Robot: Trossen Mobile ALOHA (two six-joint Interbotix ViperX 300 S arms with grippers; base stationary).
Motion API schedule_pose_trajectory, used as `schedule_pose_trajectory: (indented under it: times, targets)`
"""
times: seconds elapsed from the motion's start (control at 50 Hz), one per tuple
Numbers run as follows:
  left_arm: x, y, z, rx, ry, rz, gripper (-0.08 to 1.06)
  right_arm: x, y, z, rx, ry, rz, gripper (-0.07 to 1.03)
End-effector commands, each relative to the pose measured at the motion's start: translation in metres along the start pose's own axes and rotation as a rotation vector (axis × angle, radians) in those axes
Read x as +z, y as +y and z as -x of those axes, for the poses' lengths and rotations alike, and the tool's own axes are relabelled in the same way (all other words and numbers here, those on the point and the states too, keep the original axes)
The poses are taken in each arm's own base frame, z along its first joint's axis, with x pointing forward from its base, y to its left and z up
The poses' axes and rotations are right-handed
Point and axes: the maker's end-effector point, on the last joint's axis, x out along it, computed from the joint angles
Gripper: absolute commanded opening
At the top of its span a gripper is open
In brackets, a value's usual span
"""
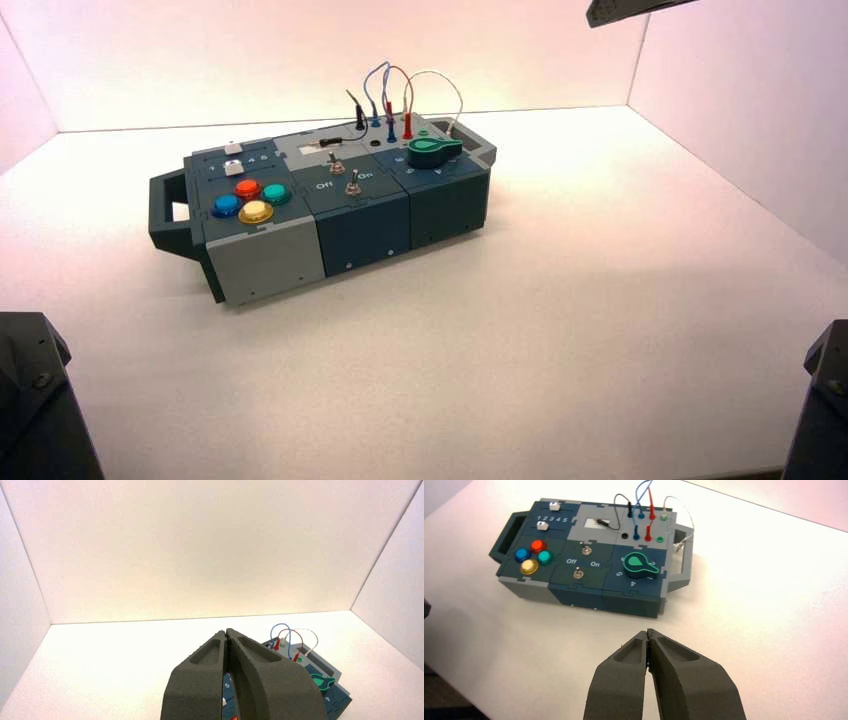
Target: Push the yellow button with the right gripper.
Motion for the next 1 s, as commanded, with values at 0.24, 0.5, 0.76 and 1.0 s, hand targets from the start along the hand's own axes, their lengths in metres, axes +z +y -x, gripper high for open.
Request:
schedule_pose_trajectory:
  times: [0.24, 0.5, 0.76, 1.0]
  targets:
    - [0.009, -0.001, 0.002, -0.002, -0.020, 0.005, -0.03, 0.015, 0.015, 0.004, 0.044, -0.031, 0.035, -0.02]
    - [0.008, -0.001, 0.001, -0.002, -0.015, 0.005, -0.03, 0.015, 0.057, -0.004, 0.166, 0.013, 0.112, -0.02]
    - [0.008, -0.001, 0.000, -0.002, -0.015, 0.008, -0.03, 0.027, 0.092, -0.033, 0.234, 0.100, 0.137, -0.02]
    - [0.009, -0.001, 0.001, -0.003, -0.023, 0.008, -0.03, 0.048, 0.111, -0.073, 0.240, 0.168, 0.135, -0.02]
